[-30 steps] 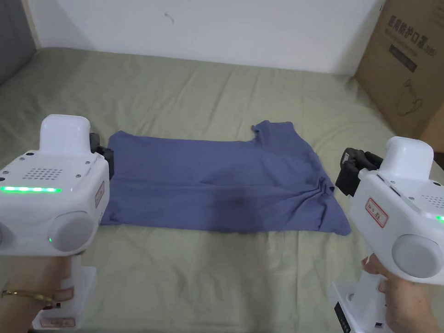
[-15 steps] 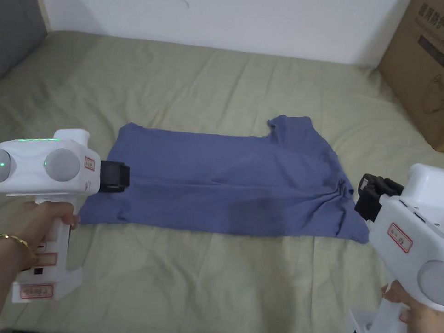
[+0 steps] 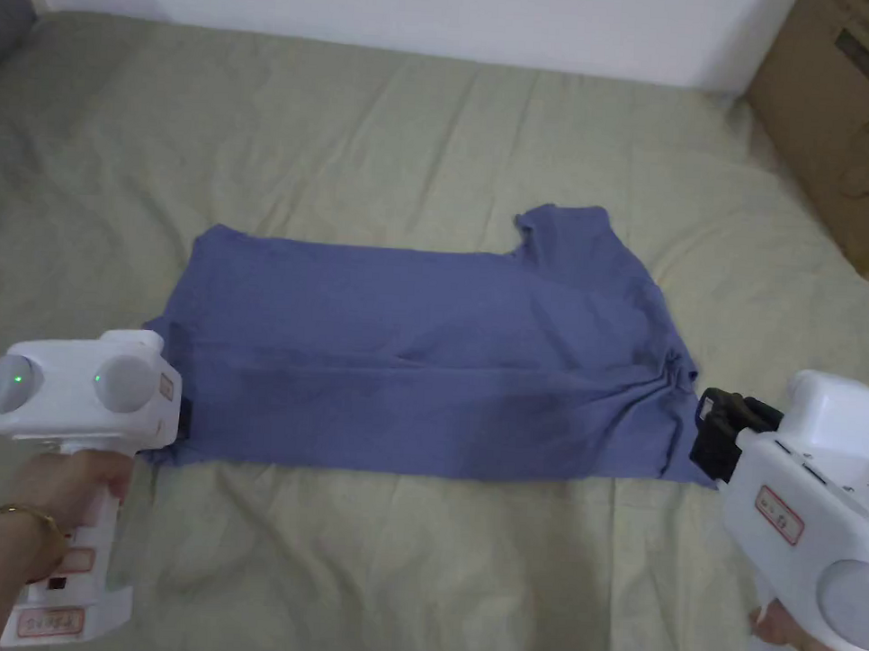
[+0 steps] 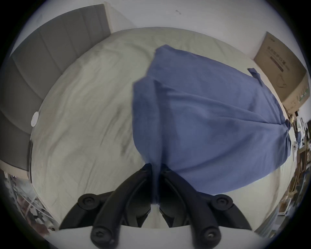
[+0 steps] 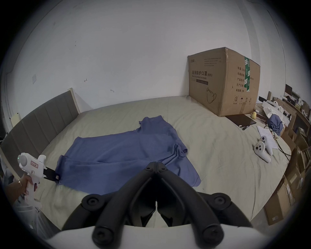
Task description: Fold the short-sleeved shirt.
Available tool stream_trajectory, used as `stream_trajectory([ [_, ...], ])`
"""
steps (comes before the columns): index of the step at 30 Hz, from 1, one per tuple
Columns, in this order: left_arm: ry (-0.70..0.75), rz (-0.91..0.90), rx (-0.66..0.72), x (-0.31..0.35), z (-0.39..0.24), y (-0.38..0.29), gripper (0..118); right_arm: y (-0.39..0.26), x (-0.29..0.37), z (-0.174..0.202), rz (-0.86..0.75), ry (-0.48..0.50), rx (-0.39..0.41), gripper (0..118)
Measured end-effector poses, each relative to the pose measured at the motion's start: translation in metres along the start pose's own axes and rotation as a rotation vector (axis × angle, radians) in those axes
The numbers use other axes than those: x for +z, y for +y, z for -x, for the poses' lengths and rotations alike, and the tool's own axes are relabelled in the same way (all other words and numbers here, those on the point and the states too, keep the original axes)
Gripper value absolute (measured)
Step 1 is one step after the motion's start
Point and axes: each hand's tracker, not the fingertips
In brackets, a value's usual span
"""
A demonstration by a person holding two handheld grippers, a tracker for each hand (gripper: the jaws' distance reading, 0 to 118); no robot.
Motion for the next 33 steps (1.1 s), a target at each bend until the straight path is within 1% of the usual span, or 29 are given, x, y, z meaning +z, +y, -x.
stream_trajectory([
  [1,0.068,-0.008,-0.044,0.0,-0.007,0.0,5,0.001,-0.004,-0.002,0.007,-0.004,0.007,0],
  [3,0.084,-0.016,-0.135,0.002,-0.012,0.001,5,0.004,-0.011,-0.004,0.028,-0.012,0.019,0],
  [5,0.068,-0.024,-0.119,0.01,-0.007,0.001,5,0.012,-0.022,-0.012,0.059,-0.023,0.036,0],
  [6,0.052,-0.054,-0.091,0.016,-0.003,0.0,5,0.018,-0.027,-0.013,0.104,-0.041,0.052,1],
  [7,0.038,-0.071,-0.055,0.018,0.003,0.002,5,0.022,-0.035,-0.017,0.124,-0.045,0.052,12],
  [8,0.013,-0.078,-0.021,0.023,0.007,0.003,5,0.028,-0.046,-0.025,0.156,-0.043,0.05,32],
  [9,-0.005,-0.09,0.011,0.027,0.011,0.003,5,0.033,-0.056,-0.029,0.209,-0.048,0.049,77],
  [10,-0.011,-0.103,0.027,0.031,0.013,0.003,5,0.038,-0.068,-0.033,0.256,-0.046,0.035,107],
  [11,-0.014,-0.117,0.034,0.034,0.013,0.002,5,0.04,-0.081,-0.038,0.339,-0.039,0.018,118],
  [12,-0.017,-0.126,0.033,0.038,0.013,0.002,5,0.04,-0.097,-0.044,0.393,-0.028,-0.004,115],
  [13,-0.018,-0.132,0.031,0.041,0.012,0.002,5,0.039,-0.106,-0.049,0.398,-0.018,-0.024,115],
  [14,-0.018,-0.143,0.029,0.044,0.011,0.002,5,0.04,-0.11,-0.047,0.442,0.012,-0.042,115],
  [16,-0.018,-0.155,0.023,0.047,0.008,0.003,5,0.033,-0.13,-0.046,0.542,-0.041,-0.037,115],
  [19,-0.02,-0.159,0.031,0.048,0.009,0.004,5,0.011,-0.155,-0.048,0.614,-0.115,0.025,115],
  [20,-0.021,-0.157,0.035,0.047,0.009,0.004,5,0.001,-0.159,-0.048,0.624,-0.154,0.035,114],
  [21,-0.019,-0.152,0.037,0.045,0.01,0.004,5,-0.01,-0.163,-0.048,0.612,-0.196,0.027,105],
  [22,-0.016,-0.145,0.038,0.043,0.011,0.003,5,-0.017,-0.166,-0.05,0.614,-0.194,0.005,88],
  [23,-0.014,-0.135,0.04,0.041,0.011,0.003,5,-0.024,-0.168,-0.053,0.631,-0.184,-0.059,63],
  [24,-0.013,-0.125,0.043,0.039,0.012,0.003,5,-0.027,-0.165,-0.055,0.624,-0.152,-0.162,51],
  [25,-0.008,-0.121,0.049,0.04,0.013,0.002,5,-0.023,-0.159,-0.054,0.583,-0.193,-0.182,46],
  [26,-0.01,-0.117,0.055,0.04,0.015,0.002,4,-0.016,-0.155,-0.053,0.595,-0.158,-0.169,29],
  [27,-0.019,-0.115,0.066,0.042,0.017,0.002,4,-0.008,-0.152,-0.055,0.632,-0.061,-0.184,11],
  [28,-0.021,-0.121,0.072,0.045,0.017,0.002,4,0.0,-0.145,-0.052,0.644,-0.051,-0.174,11],
  [29,-0.02,-0.132,0.073,0.05,0.018,0.002,4,0.009,-0.138,-0.051,0.626,-0.079,-0.106,11],
  [30,-0.039,-0.141,0.07,0.056,0.02,0.002,4,0.017,-0.132,-0.053,0.6,-0.048,-0.069,11],
  [31,-0.042,-0.147,0.069,0.062,0.021,0.001,4,0.024,-0.123,-0.053,0.582,-0.036,-0.062,11],
  [33,-0.046,-0.161,0.063,0.079,0.025,-0.002,4,0.037,-0.097,-0.058,0.569,-0.007,-0.091,11],
])
